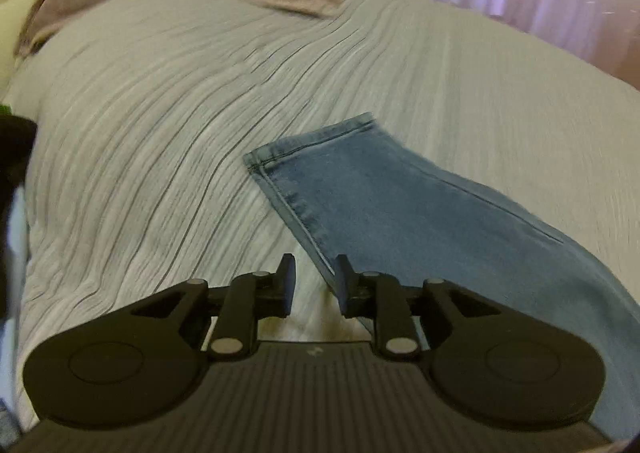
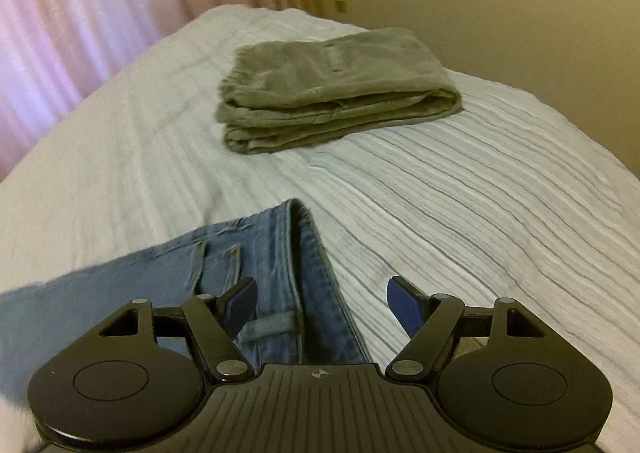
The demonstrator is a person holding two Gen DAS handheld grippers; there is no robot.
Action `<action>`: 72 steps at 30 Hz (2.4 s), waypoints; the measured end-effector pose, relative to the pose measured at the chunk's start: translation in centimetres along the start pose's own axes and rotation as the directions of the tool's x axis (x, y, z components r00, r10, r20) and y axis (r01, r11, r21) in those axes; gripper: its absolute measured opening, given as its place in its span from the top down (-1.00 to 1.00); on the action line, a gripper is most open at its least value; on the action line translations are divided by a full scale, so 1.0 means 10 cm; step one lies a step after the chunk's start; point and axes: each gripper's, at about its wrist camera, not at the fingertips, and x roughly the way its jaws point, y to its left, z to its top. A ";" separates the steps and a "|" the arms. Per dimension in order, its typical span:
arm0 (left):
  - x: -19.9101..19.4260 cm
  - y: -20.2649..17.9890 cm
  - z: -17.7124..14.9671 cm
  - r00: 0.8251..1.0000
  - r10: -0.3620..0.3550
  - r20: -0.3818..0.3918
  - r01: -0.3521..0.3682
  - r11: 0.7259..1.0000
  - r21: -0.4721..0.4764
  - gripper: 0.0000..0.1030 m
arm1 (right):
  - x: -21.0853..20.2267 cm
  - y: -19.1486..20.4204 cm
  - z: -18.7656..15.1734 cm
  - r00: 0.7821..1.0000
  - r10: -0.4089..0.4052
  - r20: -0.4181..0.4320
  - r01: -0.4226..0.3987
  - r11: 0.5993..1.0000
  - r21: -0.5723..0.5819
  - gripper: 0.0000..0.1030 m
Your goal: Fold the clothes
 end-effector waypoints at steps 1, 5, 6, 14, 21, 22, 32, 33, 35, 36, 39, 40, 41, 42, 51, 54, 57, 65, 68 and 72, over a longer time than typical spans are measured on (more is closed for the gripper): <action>-0.10 -0.02 -0.04 1.000 -0.020 0.001 0.020 1.000 0.003 0.64 | -0.01 -0.02 0.00 1.000 0.022 -0.010 -0.023 1.000 -0.015 -0.45; -0.61 -0.17 -0.28 0.990 -0.132 -0.039 0.130 0.990 -0.044 0.65 | 0.12 -0.09 0.10 0.988 0.145 -0.054 -0.148 0.988 -0.053 -0.44; -0.71 -0.22 -0.36 0.986 -0.160 -0.048 0.157 0.986 -0.062 0.65 | 0.19 -0.12 0.16 0.980 0.189 -0.061 -0.192 0.980 -0.054 -0.44; -1.62 -0.62 -1.24 0.970 -0.241 -0.039 0.222 0.938 -0.268 0.66 | 1.15 -0.66 0.62 0.853 0.486 -0.190 -0.486 0.872 0.047 0.16; -2.30 -1.13 -2.30 0.975 -0.208 -0.082 0.156 0.897 -0.413 0.66 | 1.40 -0.78 0.84 0.726 0.628 -0.280 -0.642 0.765 0.054 0.16; -2.38 -1.20 -2.43 0.974 -0.204 -0.095 0.146 0.894 -0.424 0.66 | 1.35 -0.80 0.87 0.724 0.632 -0.276 -0.648 0.761 0.043 0.16; -2.65 -1.48 -2.87 0.979 -0.176 -0.106 0.103 0.868 -0.485 0.66 | 1.46 -0.74 0.87 0.625 0.703 -0.339 -0.715 0.690 0.112 0.16; -2.65 -1.52 -2.89 0.978 -0.182 -0.106 0.108 0.867 -0.486 0.66 | 1.54 -0.71 0.85 0.614 0.712 -0.342 -0.718 0.683 0.134 0.28; -2.64 -1.60 -2.93 0.975 -0.196 -0.108 0.119 0.861 -0.495 0.66 | 1.69 -0.65 0.82 0.595 0.725 -0.348 -0.716 0.674 0.179 0.66; -2.63 -1.64 -2.96 0.973 -0.203 -0.110 0.122 0.857 -0.501 0.66 | 1.74 -0.62 0.82 0.594 0.727 -0.344 -0.713 0.674 0.195 0.77; -2.65 -1.72 -3.02 0.972 -0.209 -0.109 0.127 0.853 -0.506 0.66 | 1.61 -0.56 0.87 0.628 0.728 -0.274 -0.715 0.679 0.164 0.95; -2.65 -1.73 -3.03 0.972 -0.206 -0.110 0.124 0.855 -0.503 0.66 | 1.51 -0.57 0.91 0.646 0.730 -0.223 -0.719 0.680 0.146 0.96; -2.66 -1.75 -3.04 0.973 -0.201 -0.112 0.120 0.858 -0.500 0.66 | 1.41 -0.59 0.95 0.662 0.730 -0.172 -0.718 0.683 0.135 0.96; -2.67 -1.75 -3.04 0.974 -0.195 -0.113 0.115 0.861 -0.496 0.66 | 1.34 -0.70 0.99 0.682 0.721 -0.122 -0.704 0.693 0.156 0.96; -2.57 -1.90 -3.18 0.968 -0.194 -0.157 0.097 0.873 -0.477 0.66 | 1.65 -0.88 0.97 0.757 0.628 -0.182 -0.592 0.777 0.216 0.96; -2.55 -1.96 -3.25 0.963 -0.208 -0.171 0.105 0.876 -0.471 0.65 | 1.69 -0.95 0.90 0.746 0.623 -0.236 -0.589 0.782 0.203 0.94; -2.53 -2.01 -3.33 0.958 -0.216 -0.189 0.105 0.877 -0.469 0.65 | 1.66 -1.10 0.92 0.714 0.655 -0.248 -0.582 0.752 0.311 0.62; -2.56 -2.12 -3.50 0.944 -0.252 -0.214 0.123 0.868 -0.480 0.66 | 0.99 -1.29 0.60 0.632 0.676 -0.380 -0.647 0.730 0.223 -0.25; -2.57 -2.15 -3.55 0.938 -0.264 -0.225 0.125 0.862 -0.492 0.66 | 0.97 -1.30 0.41 0.612 0.665 -0.428 -0.658 0.728 0.191 -0.25; -2.57 -2.18 -3.58 0.932 -0.279 -0.231 0.134 0.858 -0.496 0.65 | 1.13 -1.13 0.40 0.544 0.733 -0.408 -0.708 0.662 0.246 -0.24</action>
